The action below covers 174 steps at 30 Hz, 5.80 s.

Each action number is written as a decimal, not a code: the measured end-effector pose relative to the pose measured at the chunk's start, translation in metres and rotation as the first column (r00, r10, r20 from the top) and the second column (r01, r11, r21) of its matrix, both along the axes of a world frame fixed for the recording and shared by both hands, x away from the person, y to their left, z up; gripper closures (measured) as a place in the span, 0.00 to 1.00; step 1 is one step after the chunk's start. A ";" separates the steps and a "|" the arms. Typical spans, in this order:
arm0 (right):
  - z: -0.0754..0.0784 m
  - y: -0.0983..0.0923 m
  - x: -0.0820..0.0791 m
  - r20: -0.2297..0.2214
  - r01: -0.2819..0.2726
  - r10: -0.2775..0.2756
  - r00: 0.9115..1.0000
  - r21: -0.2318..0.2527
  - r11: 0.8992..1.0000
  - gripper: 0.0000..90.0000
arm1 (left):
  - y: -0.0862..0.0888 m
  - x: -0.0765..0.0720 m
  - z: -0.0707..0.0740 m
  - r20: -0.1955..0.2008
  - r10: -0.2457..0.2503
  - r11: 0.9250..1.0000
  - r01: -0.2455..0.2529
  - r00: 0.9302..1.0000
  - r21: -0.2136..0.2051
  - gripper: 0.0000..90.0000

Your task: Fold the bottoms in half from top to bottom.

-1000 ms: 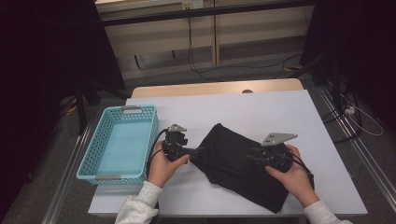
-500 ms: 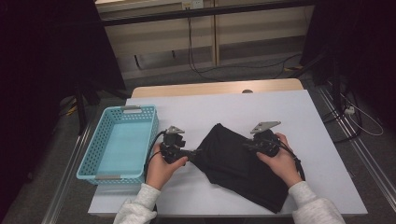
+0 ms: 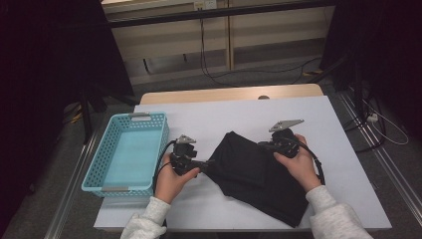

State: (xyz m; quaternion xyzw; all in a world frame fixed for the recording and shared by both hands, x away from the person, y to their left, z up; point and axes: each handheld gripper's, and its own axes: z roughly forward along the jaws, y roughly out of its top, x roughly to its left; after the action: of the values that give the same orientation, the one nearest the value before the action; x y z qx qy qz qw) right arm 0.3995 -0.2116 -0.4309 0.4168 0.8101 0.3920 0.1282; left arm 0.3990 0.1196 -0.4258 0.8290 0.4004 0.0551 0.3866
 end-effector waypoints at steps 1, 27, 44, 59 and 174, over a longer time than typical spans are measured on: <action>-0.003 0.001 0.002 -0.009 0.006 -0.006 1.000 -0.001 1.000 0.99 | 0.001 0.000 0.000 -0.003 -0.002 1.000 0.002 1.000 0.003 0.21; -0.011 0.005 0.007 -0.014 -0.038 0.036 0.999 -0.100 0.994 0.93 | 0.002 0.000 0.000 0.002 0.003 1.000 -0.003 1.000 -0.004 0.21; -0.005 0.005 0.003 -0.021 -0.007 0.006 1.000 -0.082 0.997 0.90 | 0.004 0.002 -0.001 -0.010 0.005 1.000 -0.005 1.000 -0.012 0.21; -0.001 0.002 0.002 -0.006 0.006 -0.007 1.000 -0.034 0.999 0.76 | 0.005 0.001 0.000 -0.008 0.002 1.000 -0.002 1.000 -0.015 0.21; -0.029 -0.017 0.010 -0.065 0.112 -0.109 0.992 0.043 0.993 0.77 | 0.001 0.002 -0.004 -0.023 -0.021 1.000 0.021 1.000 0.002 0.21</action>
State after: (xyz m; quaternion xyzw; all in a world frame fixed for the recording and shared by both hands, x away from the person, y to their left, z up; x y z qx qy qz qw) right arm 0.4100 -0.2287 -0.4599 0.4758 0.7800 0.3899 0.1147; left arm 0.4012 0.1205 -0.4297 0.8341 0.3960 0.0421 0.3816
